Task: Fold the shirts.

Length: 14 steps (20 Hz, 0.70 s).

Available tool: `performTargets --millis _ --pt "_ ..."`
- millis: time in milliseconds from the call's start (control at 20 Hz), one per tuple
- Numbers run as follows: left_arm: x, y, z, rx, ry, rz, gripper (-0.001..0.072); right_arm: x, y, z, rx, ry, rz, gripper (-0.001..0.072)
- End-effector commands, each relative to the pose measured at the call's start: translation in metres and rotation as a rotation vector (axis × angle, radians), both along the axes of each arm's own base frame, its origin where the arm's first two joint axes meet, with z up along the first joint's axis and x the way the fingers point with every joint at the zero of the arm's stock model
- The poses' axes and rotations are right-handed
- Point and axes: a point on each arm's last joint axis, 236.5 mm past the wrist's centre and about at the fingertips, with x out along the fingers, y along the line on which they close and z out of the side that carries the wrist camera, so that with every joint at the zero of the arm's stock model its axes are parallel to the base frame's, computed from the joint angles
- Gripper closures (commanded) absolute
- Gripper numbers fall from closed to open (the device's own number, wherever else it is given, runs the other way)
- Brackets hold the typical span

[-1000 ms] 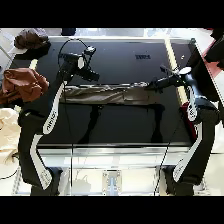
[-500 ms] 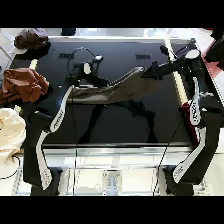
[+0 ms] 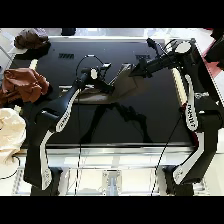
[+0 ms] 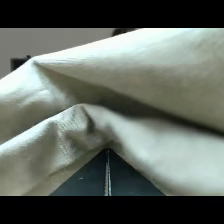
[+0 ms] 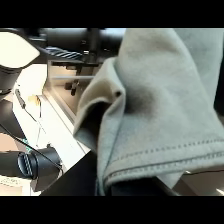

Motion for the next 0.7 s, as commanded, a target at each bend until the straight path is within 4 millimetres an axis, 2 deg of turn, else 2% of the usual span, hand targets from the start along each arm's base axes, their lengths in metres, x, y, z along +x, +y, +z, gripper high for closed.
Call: performTargets --millis 0,100,250,450,550,650 --pt "-0.018 -0.015 0.003 -0.035 0.056 -0.026 0.0699 -0.003 0.003 0.011 0.001 -0.023 0.001 0.0688" --pt "-0.031 -0.036 0.008 -0.082 0.082 -0.046 0.0699 -0.006 0.0 0.022 -0.001 -0.045 0.0 0.0689" --pt "-0.052 -0.064 0.01 -0.094 0.091 -0.098 0.07 -0.022 -0.006 0.038 -0.024 -0.05 0.018 0.0688" --pt "-0.078 -0.096 0.019 -0.097 0.081 -0.17 0.07 -0.037 -0.036 0.04 -0.165 -0.054 0.002 0.0689" --pt "-0.077 -0.097 0.032 -0.101 0.055 -0.175 0.0699 -0.042 -0.046 0.039 -0.21 -0.042 -0.003 0.0689" --pt "-0.06 -0.077 0.051 -0.071 -0.007 -0.154 0.0699 -0.043 -0.049 0.038 -0.227 -0.029 -0.013 0.0689"
